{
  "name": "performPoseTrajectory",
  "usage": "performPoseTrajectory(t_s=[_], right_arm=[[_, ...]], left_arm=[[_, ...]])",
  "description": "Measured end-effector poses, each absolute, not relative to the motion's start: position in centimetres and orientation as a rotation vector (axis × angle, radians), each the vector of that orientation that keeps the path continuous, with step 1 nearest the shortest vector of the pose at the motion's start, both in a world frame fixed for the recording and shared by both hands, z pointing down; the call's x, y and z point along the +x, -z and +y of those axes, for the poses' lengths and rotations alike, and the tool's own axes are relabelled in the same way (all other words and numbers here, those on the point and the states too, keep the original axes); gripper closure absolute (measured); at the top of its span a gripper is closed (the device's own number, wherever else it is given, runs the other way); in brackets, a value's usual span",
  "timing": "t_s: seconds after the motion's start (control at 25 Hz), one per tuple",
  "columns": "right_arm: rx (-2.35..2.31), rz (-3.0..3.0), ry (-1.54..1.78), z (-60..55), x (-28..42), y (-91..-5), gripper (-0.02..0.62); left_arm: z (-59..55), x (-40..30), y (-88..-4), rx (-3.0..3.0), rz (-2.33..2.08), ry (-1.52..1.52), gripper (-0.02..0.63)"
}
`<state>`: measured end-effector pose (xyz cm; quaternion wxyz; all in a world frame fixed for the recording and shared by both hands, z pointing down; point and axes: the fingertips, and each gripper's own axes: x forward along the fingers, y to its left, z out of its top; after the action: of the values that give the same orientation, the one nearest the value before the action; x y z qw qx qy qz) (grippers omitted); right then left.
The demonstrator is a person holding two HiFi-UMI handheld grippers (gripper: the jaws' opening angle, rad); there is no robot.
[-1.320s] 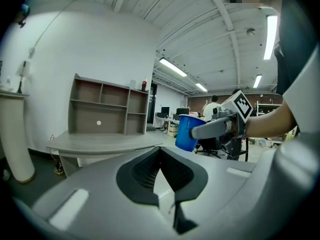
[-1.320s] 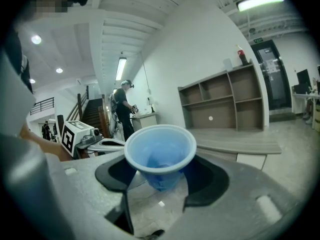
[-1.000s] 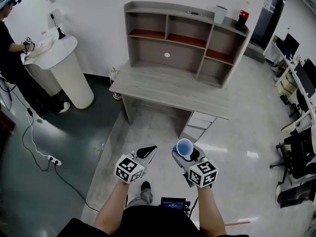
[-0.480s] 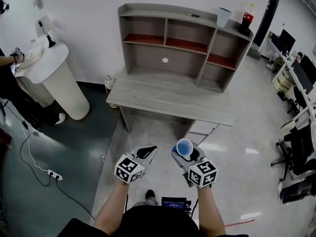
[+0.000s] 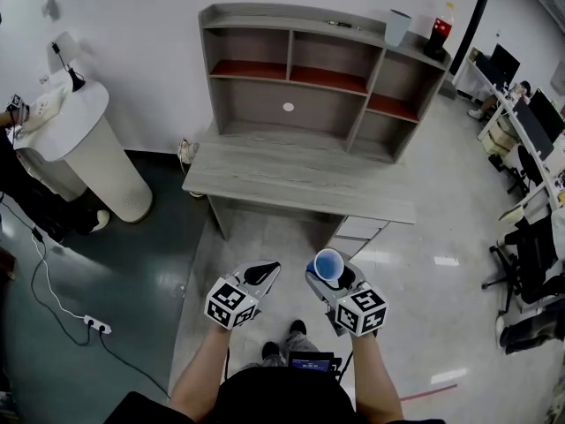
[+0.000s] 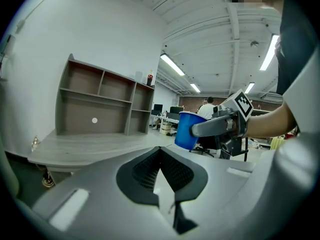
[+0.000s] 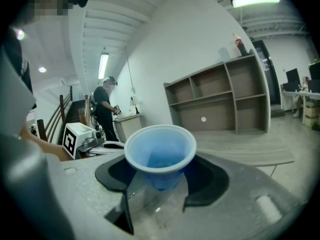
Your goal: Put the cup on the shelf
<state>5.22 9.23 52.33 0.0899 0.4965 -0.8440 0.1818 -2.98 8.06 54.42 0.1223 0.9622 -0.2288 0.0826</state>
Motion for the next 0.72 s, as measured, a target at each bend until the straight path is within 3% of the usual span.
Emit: performPoseTrajectory(t_s=[0.72], right_arm=[[1.436,-2.553,-0.563,-0.1,7.5,-52.9,0.31]], left_arm=[[-0.7,-0.6,-55.0,2.797,-0.708,-0.278,0.606]])
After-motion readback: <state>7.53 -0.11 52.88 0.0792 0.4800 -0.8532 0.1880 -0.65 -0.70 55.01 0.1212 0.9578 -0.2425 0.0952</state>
